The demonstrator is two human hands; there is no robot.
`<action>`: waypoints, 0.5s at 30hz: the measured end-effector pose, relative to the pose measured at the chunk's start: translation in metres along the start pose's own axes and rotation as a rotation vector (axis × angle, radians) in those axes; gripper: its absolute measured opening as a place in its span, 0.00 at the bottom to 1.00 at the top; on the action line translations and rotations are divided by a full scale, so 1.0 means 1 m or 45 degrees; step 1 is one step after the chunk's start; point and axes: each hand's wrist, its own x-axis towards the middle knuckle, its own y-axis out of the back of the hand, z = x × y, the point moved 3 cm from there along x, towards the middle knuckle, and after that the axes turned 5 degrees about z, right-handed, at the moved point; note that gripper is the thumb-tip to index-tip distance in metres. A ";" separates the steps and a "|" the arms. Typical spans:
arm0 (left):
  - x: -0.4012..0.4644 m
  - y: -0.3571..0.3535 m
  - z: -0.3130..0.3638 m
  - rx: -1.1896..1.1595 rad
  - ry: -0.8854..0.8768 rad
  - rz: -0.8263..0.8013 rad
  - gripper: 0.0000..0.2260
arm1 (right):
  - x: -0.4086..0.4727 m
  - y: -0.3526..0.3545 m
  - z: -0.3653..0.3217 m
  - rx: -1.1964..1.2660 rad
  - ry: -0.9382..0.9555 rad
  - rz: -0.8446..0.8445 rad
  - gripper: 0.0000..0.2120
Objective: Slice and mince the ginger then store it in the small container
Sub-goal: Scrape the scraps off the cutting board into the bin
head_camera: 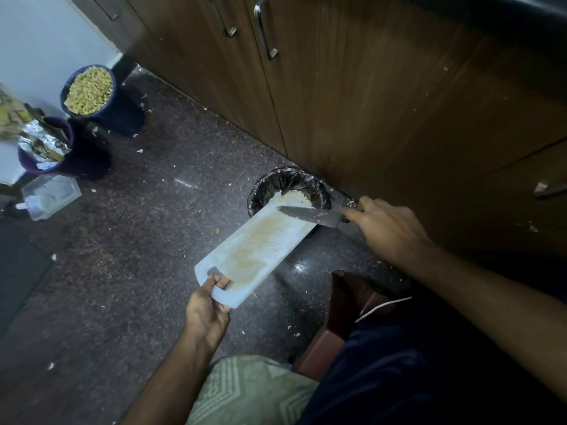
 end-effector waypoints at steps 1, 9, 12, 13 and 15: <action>0.001 0.000 0.001 0.008 -0.006 0.003 0.09 | -0.001 0.002 0.002 -0.023 -0.033 0.039 0.26; -0.016 -0.009 -0.002 0.116 -0.033 -0.054 0.09 | -0.014 0.011 0.002 0.057 -0.152 0.099 0.14; -0.019 -0.011 0.000 0.114 -0.038 -0.065 0.09 | -0.016 0.012 0.005 0.055 -0.137 0.122 0.15; -0.018 -0.010 0.001 0.097 -0.035 -0.074 0.09 | -0.016 0.011 0.005 0.042 -0.112 0.118 0.17; -0.014 -0.010 0.004 0.066 -0.020 -0.086 0.08 | -0.018 0.006 0.006 -0.015 -0.049 0.103 0.24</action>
